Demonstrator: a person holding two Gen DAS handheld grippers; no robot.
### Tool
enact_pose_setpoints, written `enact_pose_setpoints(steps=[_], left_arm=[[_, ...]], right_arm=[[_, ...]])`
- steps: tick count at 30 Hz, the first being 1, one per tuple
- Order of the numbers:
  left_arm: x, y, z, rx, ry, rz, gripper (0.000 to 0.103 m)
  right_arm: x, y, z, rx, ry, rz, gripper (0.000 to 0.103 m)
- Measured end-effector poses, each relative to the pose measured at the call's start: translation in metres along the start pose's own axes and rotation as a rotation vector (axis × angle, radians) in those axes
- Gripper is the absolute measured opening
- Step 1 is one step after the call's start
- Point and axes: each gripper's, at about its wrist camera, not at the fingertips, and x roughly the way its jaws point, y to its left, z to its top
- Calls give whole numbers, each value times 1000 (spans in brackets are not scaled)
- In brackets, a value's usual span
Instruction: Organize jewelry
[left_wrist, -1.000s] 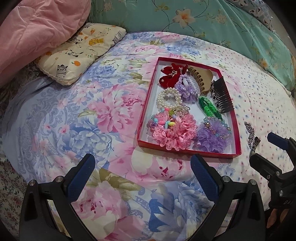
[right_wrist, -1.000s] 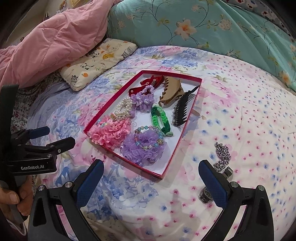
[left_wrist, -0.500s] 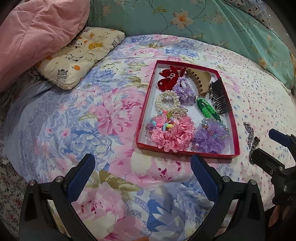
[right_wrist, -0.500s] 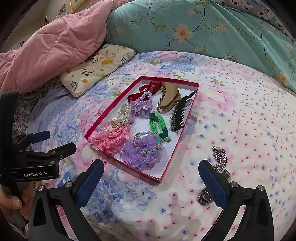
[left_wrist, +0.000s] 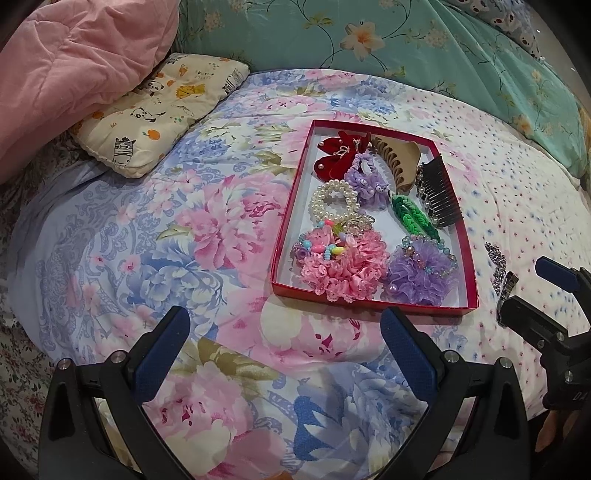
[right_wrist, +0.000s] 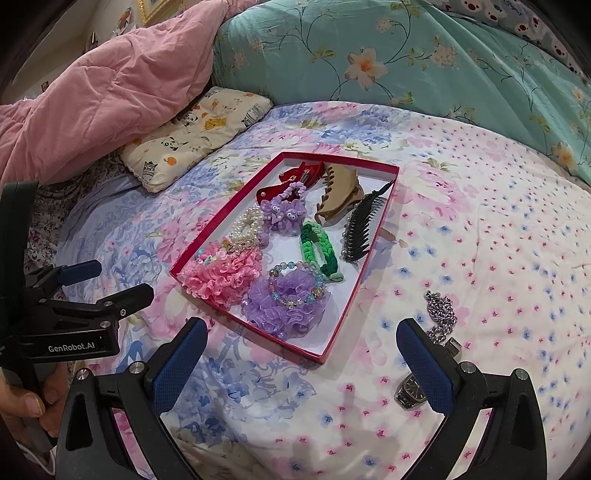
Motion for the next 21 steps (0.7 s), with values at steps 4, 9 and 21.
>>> enact_pose_setpoints(steps=[4,9,21], left_arm=[[0,-1,-1,3,-1,5,103],[0,0,0,1,0,5,103],[1,-1,-1,1,-4,16,103]], right_arm=[[0,1,0,-1,0,-2,103],[0,1,0,-1,0,0,103],[-1,1,0,-2,-5,1,103]])
